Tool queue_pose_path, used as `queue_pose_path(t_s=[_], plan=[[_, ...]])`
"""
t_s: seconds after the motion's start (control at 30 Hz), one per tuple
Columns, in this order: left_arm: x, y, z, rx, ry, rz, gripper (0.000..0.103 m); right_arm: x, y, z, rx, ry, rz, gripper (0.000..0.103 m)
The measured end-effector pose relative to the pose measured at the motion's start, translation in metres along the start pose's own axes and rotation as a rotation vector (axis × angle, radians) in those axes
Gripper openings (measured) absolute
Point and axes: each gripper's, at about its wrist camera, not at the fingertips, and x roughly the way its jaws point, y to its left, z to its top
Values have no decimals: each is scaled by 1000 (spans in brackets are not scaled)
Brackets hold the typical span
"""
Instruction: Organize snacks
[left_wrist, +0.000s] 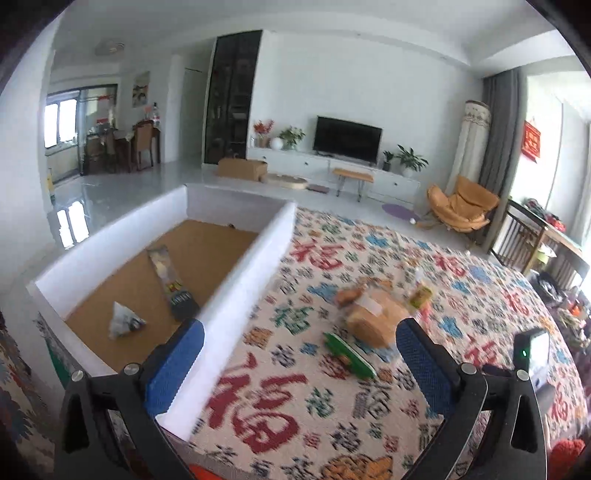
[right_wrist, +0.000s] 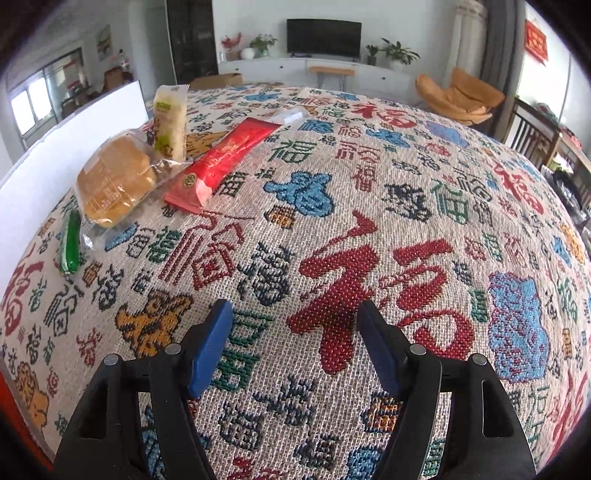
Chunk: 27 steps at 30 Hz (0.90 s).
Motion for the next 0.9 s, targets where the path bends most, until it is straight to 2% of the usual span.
queue_pose_path(t_s=[0.1,0.17,0.27,0.33,0.4,0.5,0.6,0.9], plan=[[30,-33,-30,84,144,-65,103,2,1,0,-5,7,-1,79],[45,-46,-44,110,195,-68,103,3,1,0,-4,7,-1,80],[66,-53,-56,76,269,-91,103,3,0,0,-4,7,-1,80],[80,-51,-61,43,308,-79,103,3,1,0,-4,7,-1,80],[90,-50,-67,31,322,-42,103,3,0,0,-4,7,-3,80],[99,-45,-82,67,324,15,103,3,1,0,-4,7,-3,80],[109,-41,-90,49,384,2,103,4,1,0,-3,8,-5,81],[114,-31,-92,-5,401,16,103,3,0,0,-1,9,-8,82]])
